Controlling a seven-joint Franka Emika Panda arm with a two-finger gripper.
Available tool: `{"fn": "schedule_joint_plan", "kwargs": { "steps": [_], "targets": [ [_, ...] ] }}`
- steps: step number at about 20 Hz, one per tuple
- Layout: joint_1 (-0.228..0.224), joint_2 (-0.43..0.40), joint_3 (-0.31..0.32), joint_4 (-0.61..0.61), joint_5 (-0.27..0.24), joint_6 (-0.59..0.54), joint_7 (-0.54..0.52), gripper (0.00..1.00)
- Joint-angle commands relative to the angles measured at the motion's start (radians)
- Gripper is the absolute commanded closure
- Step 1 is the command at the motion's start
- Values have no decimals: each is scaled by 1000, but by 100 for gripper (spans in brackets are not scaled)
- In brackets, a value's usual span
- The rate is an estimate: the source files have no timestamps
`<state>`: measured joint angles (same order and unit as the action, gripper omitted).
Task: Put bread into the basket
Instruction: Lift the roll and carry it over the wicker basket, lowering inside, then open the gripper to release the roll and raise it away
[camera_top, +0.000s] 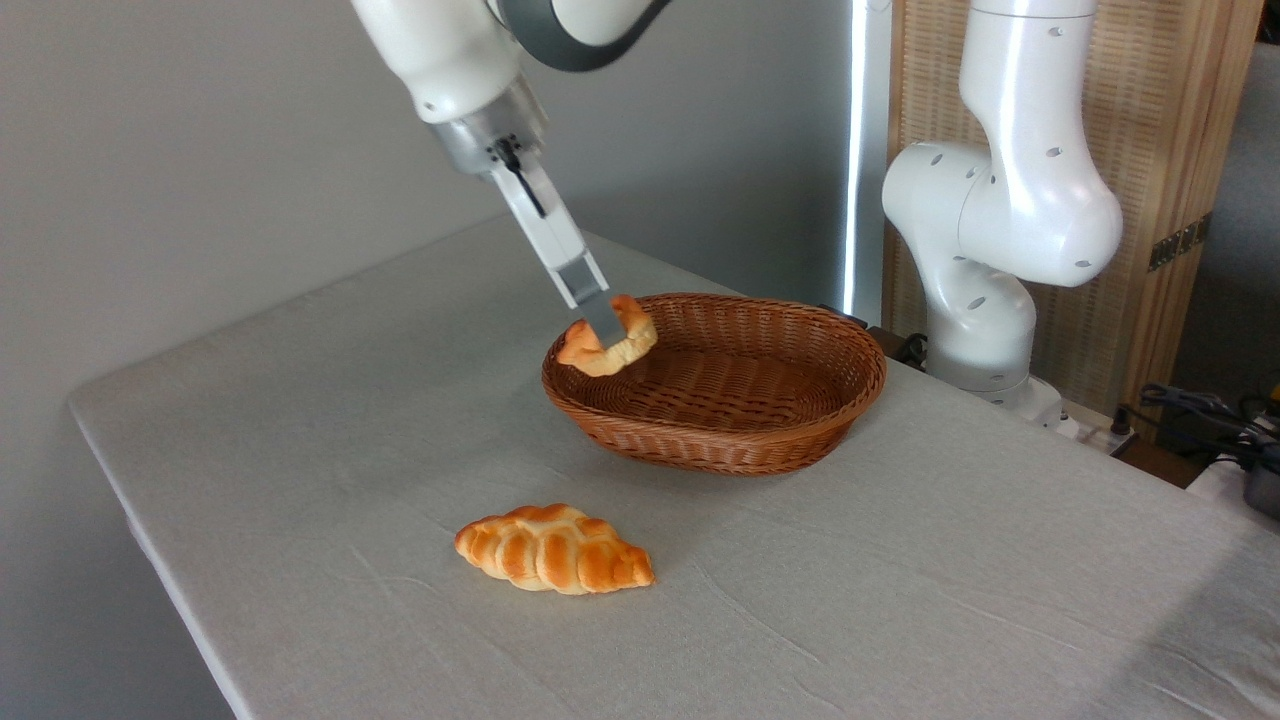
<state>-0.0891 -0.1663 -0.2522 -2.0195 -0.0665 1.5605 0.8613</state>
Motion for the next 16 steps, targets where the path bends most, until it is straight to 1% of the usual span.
{"fn": "schedule_joint_plan", "kwargs": {
  "steps": [1,2,3,4,5,7,12,16],
  "targets": [
    [-56,-71,14,-128,-13,102,16,35],
    [-67,-65,14,-140,-13,143,12,28],
    [-72,-64,14,-157,-13,189,11,16],
    [-73,-64,14,-178,-15,229,11,0],
    [-77,-64,14,-188,-13,246,11,0],
    [-89,-64,14,-189,-13,245,11,0],
    [-90,-70,14,-188,-15,233,10,0],
    [-90,-65,19,-177,-15,233,-13,0]
  ]
}}
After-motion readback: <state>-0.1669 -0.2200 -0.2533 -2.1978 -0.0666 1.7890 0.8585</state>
